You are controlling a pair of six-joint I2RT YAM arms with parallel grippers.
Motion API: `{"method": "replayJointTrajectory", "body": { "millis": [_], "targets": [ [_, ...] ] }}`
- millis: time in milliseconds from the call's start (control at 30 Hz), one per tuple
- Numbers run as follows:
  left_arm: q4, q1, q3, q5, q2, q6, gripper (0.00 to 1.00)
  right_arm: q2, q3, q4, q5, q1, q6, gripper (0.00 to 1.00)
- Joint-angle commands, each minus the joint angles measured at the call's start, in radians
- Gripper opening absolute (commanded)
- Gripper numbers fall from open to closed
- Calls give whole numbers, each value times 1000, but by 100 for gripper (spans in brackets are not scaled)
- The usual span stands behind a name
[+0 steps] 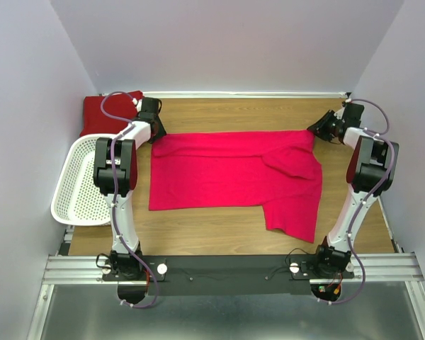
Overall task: Fold and stack the t-shirts
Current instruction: Fold the tshirt
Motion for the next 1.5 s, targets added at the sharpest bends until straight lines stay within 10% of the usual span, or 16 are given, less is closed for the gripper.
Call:
{"method": "replayJointTrajectory", "body": {
  "millis": [0, 300, 500, 733, 1167, 1467],
  "targets": [
    [-25, 12, -18, 13, 13, 15, 46, 63, 74, 16, -83, -10, 18, 38],
    [-25, 10, -15, 10, 17, 18, 46, 120, 119, 15, -79, -11, 38, 32],
    [-36, 10, -12, -3, 20, 16, 46, 100, 110, 15, -17, -56, 49, 1],
    [-39, 12, -7, -8, 23, 13, 45, 83, 94, 15, 4, -73, 20, 1],
    [-37, -37, 45, -62, -106, 42, 69, -87, 27, -36, 47, -53, -95, 53],
    [-56, -172, -51, -140, -373, 59, 71, -421, -160, -212, 295, 215, -244, 53]
  ]
}}
